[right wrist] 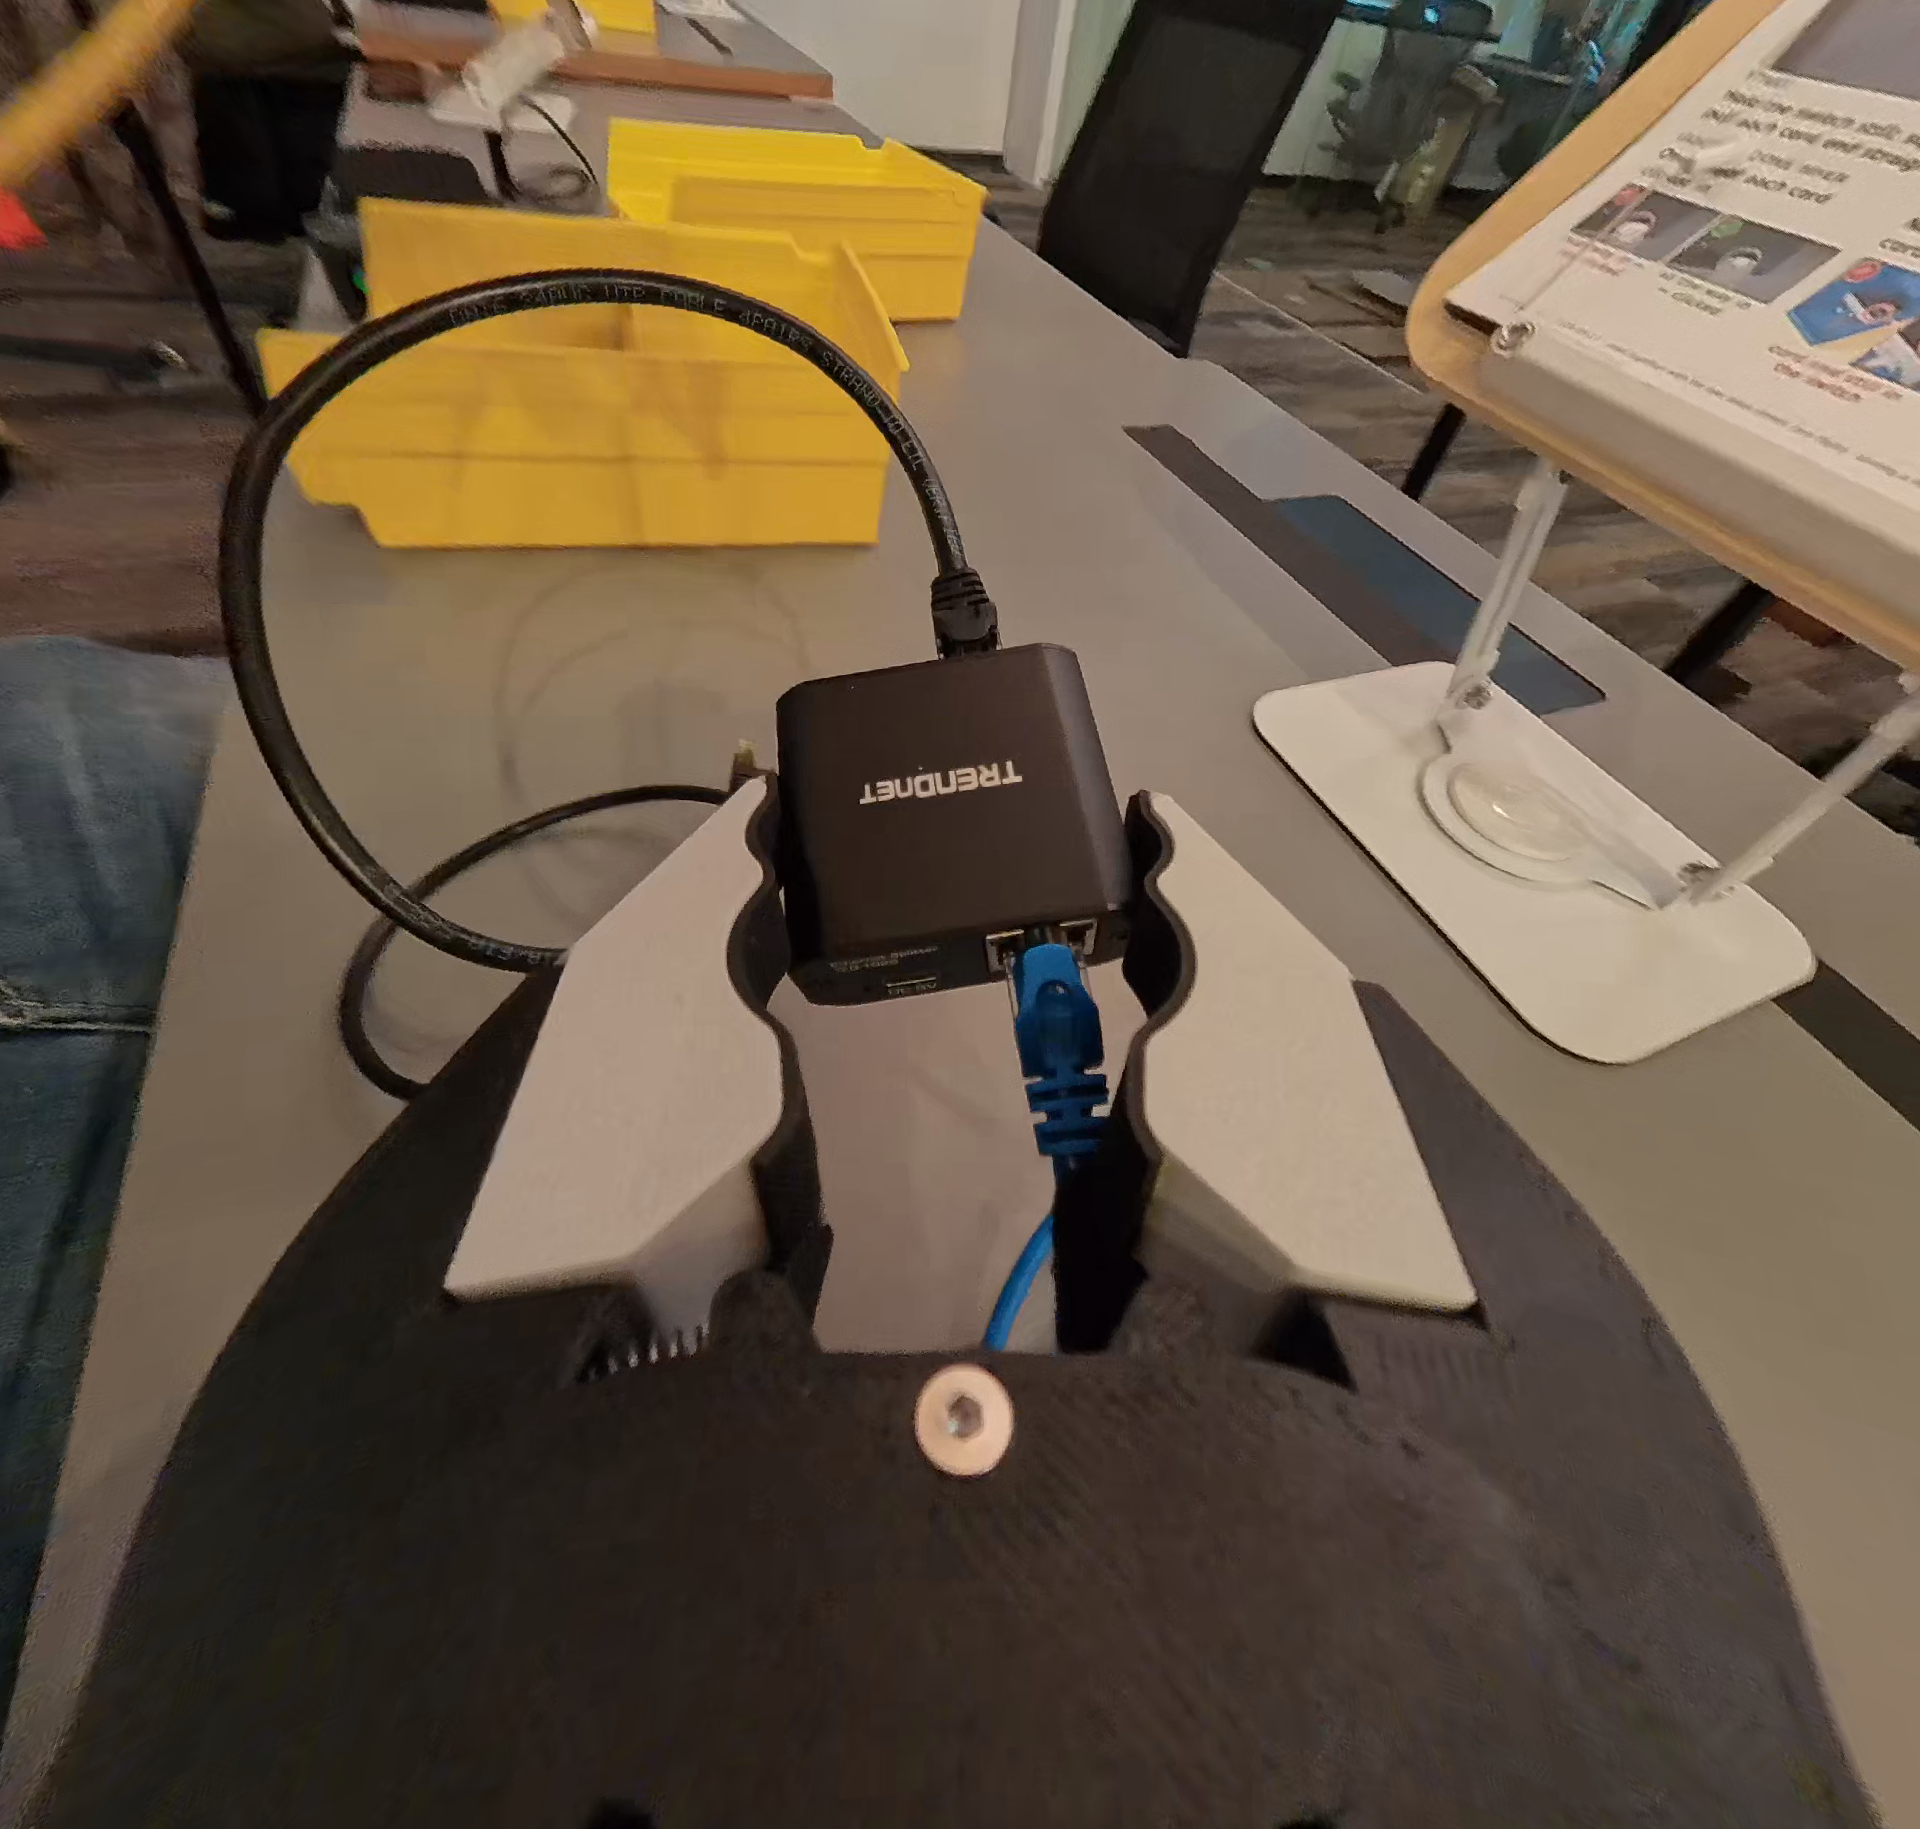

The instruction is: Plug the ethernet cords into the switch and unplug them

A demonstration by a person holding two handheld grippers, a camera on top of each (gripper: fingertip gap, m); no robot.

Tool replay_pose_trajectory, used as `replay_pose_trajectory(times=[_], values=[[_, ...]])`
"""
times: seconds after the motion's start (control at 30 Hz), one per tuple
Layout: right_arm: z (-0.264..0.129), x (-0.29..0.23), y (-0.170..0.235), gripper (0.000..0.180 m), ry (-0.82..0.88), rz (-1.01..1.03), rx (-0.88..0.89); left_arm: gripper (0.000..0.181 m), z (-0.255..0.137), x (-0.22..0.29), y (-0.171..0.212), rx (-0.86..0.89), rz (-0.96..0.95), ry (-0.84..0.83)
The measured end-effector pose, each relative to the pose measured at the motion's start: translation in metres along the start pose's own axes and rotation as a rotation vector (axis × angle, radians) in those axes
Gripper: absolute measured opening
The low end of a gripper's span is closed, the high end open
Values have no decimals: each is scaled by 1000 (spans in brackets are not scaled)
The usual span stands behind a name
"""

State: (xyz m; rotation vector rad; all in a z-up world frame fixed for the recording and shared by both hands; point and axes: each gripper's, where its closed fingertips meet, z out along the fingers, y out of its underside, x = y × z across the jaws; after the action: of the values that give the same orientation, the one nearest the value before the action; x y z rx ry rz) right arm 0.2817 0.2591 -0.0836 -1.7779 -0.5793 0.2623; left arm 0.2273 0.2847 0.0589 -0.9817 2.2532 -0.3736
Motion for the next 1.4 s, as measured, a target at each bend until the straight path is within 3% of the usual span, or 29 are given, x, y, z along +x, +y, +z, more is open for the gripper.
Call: replay_pose_trajectory(times=[0.2, 0.37, 1.4], values=[[-8, -11, -16, 62, -104, 36, 102, 11, 64, 53, 19, -116, -14, 156], [-9, -13, -17, 62, -131, 38, 128, 11, 82, 64, 28, -169, -31, 178], [-7, -25, -19, 62, -176, -13, 144, 11, 86, 72, 26, -113, 65, 134]])
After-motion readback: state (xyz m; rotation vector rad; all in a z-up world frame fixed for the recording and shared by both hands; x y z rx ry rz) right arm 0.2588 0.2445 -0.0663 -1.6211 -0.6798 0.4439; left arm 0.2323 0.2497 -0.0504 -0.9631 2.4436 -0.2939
